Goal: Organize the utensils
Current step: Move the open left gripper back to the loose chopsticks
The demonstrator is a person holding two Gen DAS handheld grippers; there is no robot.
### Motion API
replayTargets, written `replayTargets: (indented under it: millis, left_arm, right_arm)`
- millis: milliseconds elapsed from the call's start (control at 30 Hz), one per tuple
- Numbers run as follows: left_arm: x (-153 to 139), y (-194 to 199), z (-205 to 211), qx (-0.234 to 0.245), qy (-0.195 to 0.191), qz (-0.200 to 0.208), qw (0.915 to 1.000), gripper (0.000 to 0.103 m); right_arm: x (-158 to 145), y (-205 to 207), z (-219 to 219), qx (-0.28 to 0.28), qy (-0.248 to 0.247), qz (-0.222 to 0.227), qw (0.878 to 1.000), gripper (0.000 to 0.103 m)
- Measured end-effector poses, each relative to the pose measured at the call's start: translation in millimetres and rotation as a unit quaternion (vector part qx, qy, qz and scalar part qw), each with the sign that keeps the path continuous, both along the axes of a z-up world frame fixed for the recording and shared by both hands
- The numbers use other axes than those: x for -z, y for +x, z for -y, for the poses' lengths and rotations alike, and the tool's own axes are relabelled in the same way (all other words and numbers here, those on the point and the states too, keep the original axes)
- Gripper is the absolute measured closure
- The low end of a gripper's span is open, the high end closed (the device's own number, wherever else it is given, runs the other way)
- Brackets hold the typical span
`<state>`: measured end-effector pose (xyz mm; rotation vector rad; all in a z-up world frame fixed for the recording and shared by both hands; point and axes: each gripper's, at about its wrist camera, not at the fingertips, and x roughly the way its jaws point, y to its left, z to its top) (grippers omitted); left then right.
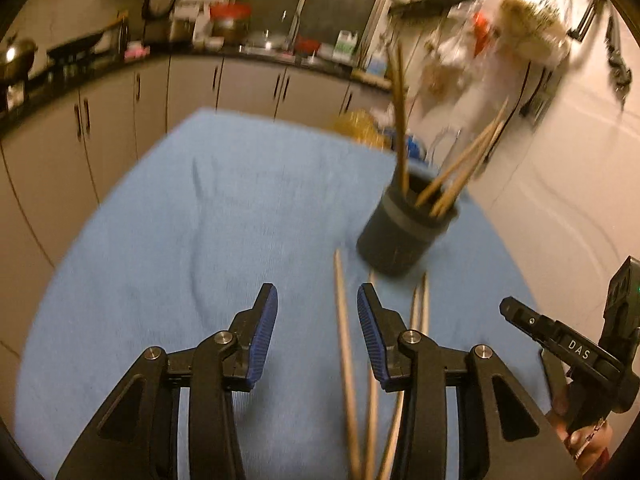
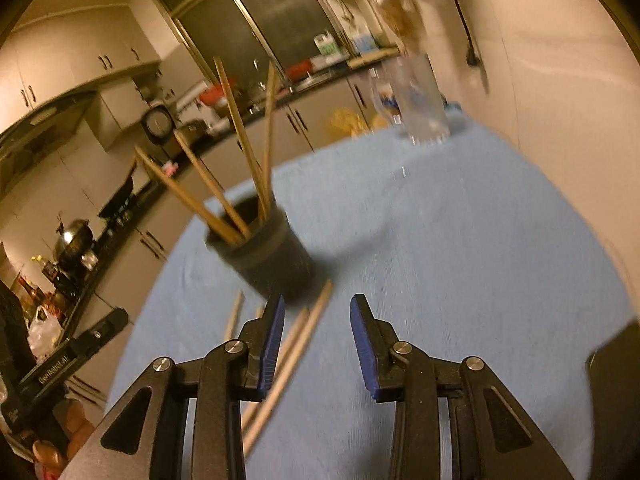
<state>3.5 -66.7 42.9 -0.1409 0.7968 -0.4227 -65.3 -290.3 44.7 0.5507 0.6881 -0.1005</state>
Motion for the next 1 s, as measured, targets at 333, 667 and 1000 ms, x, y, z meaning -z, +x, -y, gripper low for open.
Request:
replayTargets:
  millis: [333,667,1000]
  left_arm:
    - [25,0,20,0.04,0.03,-0.045,0.9978,0.063]
    - [40,48,70,0.063,0.073,-0.095,0.9908,0.076]
    - [51,56,69,0.03,0.128,-0.101,0.9862,0.096]
  right_arm:
    - [36,-5,-16,-0.004,-0.026,-0.033,0.999,0.07]
    - [39,-4,-16,-0.009,-0.016,-0.032,0.999,0.07]
    - [31,20,-20,-0.033,0.009,-0.059,0.998,0.07]
